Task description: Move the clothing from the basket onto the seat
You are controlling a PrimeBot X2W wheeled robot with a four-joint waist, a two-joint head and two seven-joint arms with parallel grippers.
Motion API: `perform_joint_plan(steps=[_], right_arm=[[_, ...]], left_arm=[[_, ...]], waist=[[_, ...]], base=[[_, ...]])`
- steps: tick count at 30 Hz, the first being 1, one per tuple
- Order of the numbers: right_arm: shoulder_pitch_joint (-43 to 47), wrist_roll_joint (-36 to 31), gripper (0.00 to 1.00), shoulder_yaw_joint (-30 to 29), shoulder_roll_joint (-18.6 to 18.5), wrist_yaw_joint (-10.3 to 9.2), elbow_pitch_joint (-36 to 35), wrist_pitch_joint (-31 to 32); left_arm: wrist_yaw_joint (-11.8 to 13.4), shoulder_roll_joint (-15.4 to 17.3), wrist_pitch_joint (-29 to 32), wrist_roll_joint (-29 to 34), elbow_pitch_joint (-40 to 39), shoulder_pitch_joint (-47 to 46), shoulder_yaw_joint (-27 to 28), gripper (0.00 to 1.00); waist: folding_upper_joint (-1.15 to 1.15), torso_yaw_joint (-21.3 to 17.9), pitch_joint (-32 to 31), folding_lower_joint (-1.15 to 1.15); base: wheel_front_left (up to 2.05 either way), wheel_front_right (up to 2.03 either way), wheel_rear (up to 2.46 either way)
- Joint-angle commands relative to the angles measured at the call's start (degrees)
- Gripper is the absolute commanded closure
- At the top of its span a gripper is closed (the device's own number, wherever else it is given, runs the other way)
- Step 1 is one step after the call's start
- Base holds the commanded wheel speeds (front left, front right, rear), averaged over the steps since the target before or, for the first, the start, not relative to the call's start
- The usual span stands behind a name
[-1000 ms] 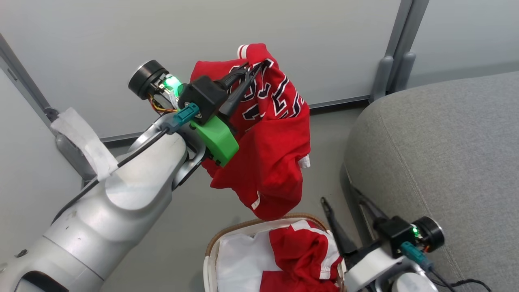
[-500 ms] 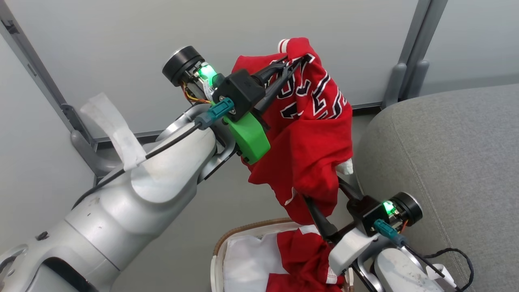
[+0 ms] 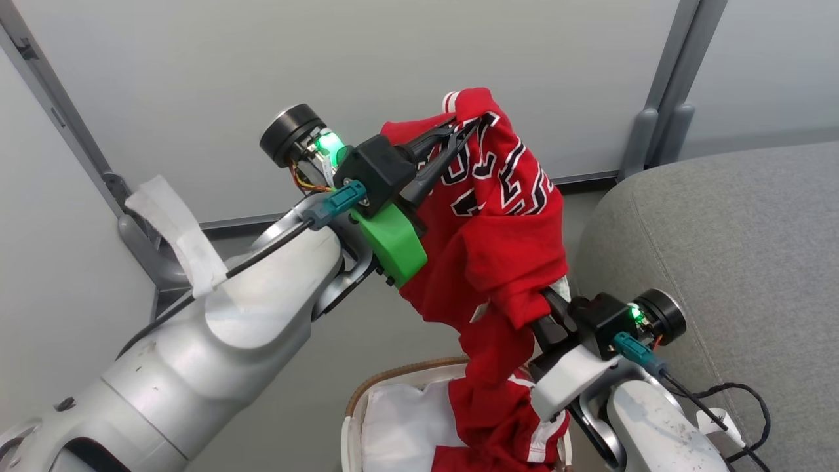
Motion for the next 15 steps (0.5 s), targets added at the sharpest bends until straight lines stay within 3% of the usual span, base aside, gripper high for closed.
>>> perform_joint_plan(steps=[1, 7, 9, 10, 11, 15], right_arm=[[0.8, 0.3, 1.00, -0.4, -0.3, -0.04, -0.3, -0.3], [1.5, 0.9, 1.00, -1.9, -0.3, -0.04, -1.7, -0.3], [1.4, 1.1, 1.00, -2.8, -0.3, -0.04, -2.3, -0.3], [1.3, 1.2, 1.00, -3.1, -0.3, -0.04, -2.6, -0.3], [1.2, 1.3, 1.00, -3.6, -0.3, -0.04, -3.0, -0.3], [0.6, 1.1, 1.00, -5.4, -0.3, -0.04, -4.3, -0.3]], left_arm=[[-0.2, 0.4, -0.2, -0.6, 0.1, 1.1, 0.6, 1.00], [0.0, 0.6, -0.2, -1.3, 0.0, 4.4, 3.7, 1.00], [0.0, 0.4, -0.2, -1.6, 0.2, 5.9, 4.7, 0.53], [0.1, 0.4, -0.2, -1.7, 0.3, 6.6, 5.3, 0.11], [0.2, 0.2, -0.2, -1.9, 0.5, 7.6, 6.1, 0.00], [0.7, -0.2, -0.1, -2.0, 0.7, 11.5, 8.8, 0.00]], waist=[[0.00, -0.1, 0.0, 0.00], [0.00, -0.7, 0.1, 0.00], [0.00, -0.9, 0.2, 0.00], [0.00, -0.9, 0.3, 0.00], [0.00, -1.0, 0.4, 0.00], [0.00, -1.4, 0.8, 0.00]], base=[[0.00, 0.00, 0.00], [0.00, 0.00, 0.00], [0.00, 0.00, 0.00], [0.00, 0.00, 0.00], [0.00, 0.00, 0.00], [0.00, 0.00, 0.00]])
